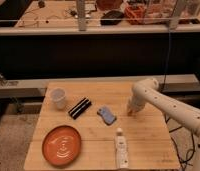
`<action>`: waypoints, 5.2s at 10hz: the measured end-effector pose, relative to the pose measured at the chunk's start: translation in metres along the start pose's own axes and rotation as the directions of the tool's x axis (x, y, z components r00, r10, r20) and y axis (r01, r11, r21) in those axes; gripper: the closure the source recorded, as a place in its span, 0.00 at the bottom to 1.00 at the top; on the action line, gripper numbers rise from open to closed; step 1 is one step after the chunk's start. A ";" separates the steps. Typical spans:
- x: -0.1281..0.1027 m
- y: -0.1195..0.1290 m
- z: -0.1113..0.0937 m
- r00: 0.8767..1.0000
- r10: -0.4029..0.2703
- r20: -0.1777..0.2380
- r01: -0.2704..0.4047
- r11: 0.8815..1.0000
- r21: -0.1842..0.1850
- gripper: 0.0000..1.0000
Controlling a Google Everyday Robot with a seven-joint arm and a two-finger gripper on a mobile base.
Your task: Drag the pepper across the table
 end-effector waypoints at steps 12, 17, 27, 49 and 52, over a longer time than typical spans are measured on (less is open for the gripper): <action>-0.021 -0.015 0.002 1.000 -0.024 0.001 0.024 1.000 -0.008 1.00; -0.033 -0.021 0.003 0.999 -0.038 0.008 0.038 0.999 -0.010 1.00; -0.043 -0.018 0.003 0.999 -0.028 0.025 0.029 1.000 -0.011 1.00; -0.049 -0.010 0.002 0.999 -0.008 0.051 0.009 1.000 -0.017 1.00; -0.050 -0.010 0.002 0.999 -0.007 0.053 0.008 1.000 -0.018 1.00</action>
